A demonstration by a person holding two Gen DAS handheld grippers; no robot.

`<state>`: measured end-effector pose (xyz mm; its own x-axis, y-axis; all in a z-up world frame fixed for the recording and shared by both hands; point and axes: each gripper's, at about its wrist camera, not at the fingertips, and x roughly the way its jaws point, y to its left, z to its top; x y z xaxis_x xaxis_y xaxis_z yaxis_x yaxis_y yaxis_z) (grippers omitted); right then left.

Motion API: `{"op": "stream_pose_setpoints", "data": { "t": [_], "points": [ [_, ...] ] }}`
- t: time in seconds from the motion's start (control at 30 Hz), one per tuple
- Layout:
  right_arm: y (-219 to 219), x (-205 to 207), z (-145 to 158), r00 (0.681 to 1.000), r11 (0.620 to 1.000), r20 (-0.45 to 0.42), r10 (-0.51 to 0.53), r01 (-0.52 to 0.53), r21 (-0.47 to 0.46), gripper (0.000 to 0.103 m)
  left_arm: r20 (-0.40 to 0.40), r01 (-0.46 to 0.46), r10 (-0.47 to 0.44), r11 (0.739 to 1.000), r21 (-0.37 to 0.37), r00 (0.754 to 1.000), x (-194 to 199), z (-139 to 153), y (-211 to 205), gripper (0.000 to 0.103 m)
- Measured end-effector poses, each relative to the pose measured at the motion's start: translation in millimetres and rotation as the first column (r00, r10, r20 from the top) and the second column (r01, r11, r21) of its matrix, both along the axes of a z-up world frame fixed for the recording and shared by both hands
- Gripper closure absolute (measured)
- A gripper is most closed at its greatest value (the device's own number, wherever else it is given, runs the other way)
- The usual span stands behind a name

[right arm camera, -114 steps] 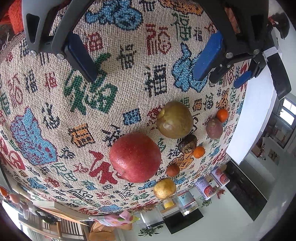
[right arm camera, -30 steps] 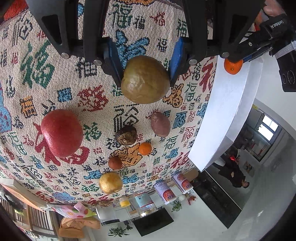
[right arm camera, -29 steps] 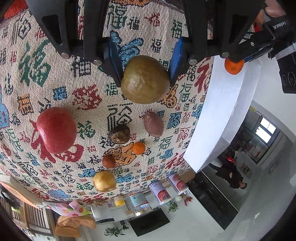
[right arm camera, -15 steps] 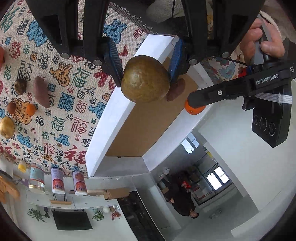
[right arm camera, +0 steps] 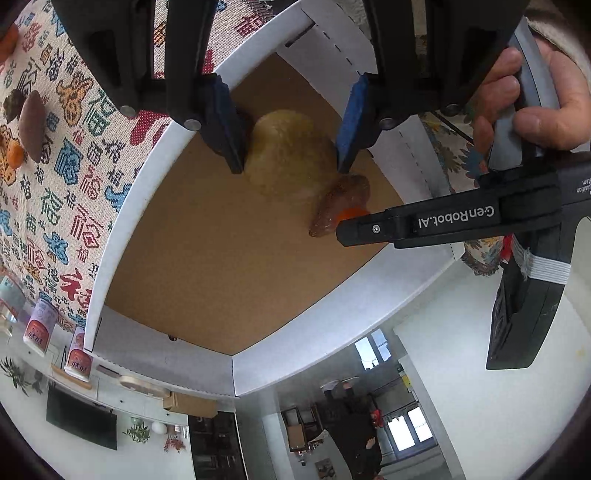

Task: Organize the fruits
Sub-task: 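Drop the left tool's mandarin into the box while the right tool drops its fruit, then move both tools back over the table toward the fruits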

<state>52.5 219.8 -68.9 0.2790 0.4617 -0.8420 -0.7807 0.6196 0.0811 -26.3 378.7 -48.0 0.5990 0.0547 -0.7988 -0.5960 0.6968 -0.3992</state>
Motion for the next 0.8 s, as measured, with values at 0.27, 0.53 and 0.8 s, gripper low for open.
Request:
{"op": "stream_pose_setpoints", "data": {
  "t": [0.27, 0.53, 0.8],
  "points": [
    [-59.9, 7.1, 25.9, 0.990, 0.987, 0.083, -0.116, 0.106, 0.122, 0.028, 0.013, 0.047, -0.047, 0.999, 0.020, 0.999, 6.4, 6.7, -16.3, 0.020],
    [-158.2, 2.8, 29.2, 0.927, 0.945, 0.208, -0.310, 0.278, 0.172, 0.013, 0.039, 0.138, -0.143, 0.983, 0.120, 0.989, 13.2, 23.4, -54.7, 0.017],
    [-275.0, 2.7, 16.8, 0.783, 0.806, 0.207, -0.586, 0.539, 0.245, 0.013, 0.061, 0.310, -0.323, 0.936, 0.164, 0.944, 33.1, 34.3, -122.1, 0.017]
  ]
}}
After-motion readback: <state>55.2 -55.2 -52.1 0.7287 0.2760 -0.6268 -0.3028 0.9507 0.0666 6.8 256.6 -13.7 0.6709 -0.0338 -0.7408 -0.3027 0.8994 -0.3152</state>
